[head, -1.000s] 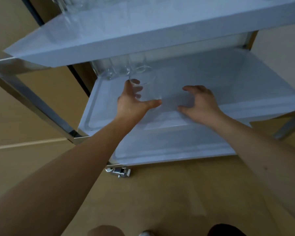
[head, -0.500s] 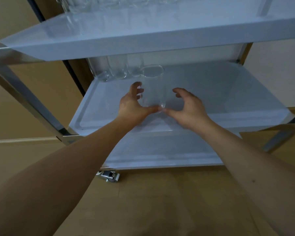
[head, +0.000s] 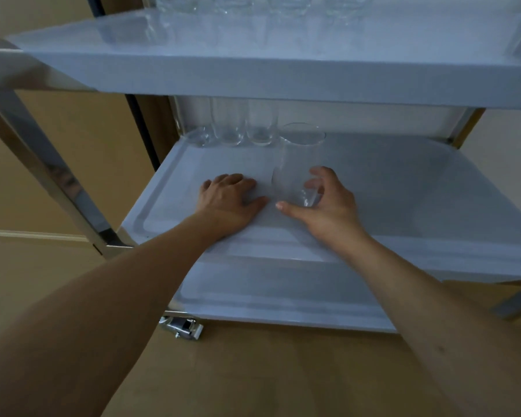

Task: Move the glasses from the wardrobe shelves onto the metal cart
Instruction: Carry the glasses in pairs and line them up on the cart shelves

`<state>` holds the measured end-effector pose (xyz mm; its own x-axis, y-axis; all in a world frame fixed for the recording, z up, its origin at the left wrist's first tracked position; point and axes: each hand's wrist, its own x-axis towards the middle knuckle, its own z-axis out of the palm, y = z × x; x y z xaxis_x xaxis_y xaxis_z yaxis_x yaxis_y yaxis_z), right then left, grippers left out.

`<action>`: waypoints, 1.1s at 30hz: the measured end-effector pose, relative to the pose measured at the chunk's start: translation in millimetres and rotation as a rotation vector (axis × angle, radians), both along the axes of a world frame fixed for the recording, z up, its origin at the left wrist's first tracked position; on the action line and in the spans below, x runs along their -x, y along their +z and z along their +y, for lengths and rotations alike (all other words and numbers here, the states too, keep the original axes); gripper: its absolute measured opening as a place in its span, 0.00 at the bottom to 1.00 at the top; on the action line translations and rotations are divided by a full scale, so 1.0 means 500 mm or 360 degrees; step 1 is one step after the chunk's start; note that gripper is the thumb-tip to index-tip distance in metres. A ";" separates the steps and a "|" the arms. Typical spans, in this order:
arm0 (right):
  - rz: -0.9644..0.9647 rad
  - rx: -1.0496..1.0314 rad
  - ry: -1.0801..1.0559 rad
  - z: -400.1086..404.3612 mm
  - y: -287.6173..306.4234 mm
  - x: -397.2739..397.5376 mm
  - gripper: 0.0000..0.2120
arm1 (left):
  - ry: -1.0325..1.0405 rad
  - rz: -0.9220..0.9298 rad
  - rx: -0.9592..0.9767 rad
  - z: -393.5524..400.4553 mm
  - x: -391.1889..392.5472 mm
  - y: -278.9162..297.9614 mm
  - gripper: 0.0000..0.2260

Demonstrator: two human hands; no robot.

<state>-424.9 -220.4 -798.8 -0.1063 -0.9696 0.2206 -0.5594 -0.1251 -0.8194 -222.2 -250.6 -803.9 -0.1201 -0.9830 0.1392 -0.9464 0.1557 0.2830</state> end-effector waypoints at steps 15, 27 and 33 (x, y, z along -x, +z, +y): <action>0.0256 0.0057 -0.0214 -0.284 0.024 -0.006 0.37 | -0.0036 -0.0029 0.0135 -0.013 -0.014 -0.021 0.28; 0.0170 0.0037 -0.0233 -0.393 0.006 -0.012 0.44 | -0.0050 -0.0017 0.0161 0.003 -0.010 -0.012 0.30; 0.0143 0.0034 -0.0217 -0.401 -0.005 -0.006 0.45 | -0.0068 -0.0055 0.0134 0.005 -0.007 -0.006 0.30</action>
<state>-422.1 -420.8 -801.4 -0.2156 -0.9425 0.2555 -0.6433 -0.0598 -0.7632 -218.4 -248.0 -807.0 -0.1679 -0.9618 0.2162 -0.9474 0.2180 0.2342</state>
